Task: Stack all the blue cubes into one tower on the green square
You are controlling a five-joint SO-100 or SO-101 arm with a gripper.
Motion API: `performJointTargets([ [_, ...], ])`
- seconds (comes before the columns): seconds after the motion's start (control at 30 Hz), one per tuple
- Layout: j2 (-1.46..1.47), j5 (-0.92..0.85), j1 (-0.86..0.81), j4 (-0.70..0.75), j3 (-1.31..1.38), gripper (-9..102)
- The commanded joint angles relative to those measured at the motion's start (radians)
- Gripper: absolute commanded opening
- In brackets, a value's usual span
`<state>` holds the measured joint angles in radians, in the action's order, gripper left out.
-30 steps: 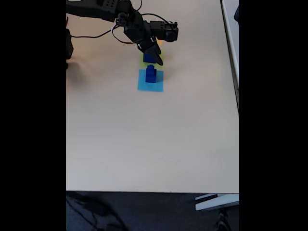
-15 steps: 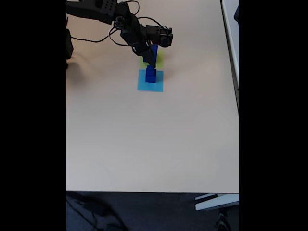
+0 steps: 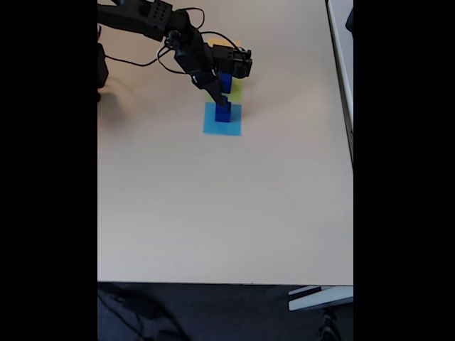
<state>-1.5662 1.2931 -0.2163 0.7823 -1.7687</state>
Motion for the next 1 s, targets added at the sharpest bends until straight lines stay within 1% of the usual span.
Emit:
performJointTargets([
  [0.0, -0.063, -0.008, -0.005, -0.025, 0.015, 19],
  [0.47, 0.014, -0.023, -0.009, -0.041, 0.075, 19],
  [0.97, 0.025, -0.029, -0.012, -0.046, 0.084, 17],
])
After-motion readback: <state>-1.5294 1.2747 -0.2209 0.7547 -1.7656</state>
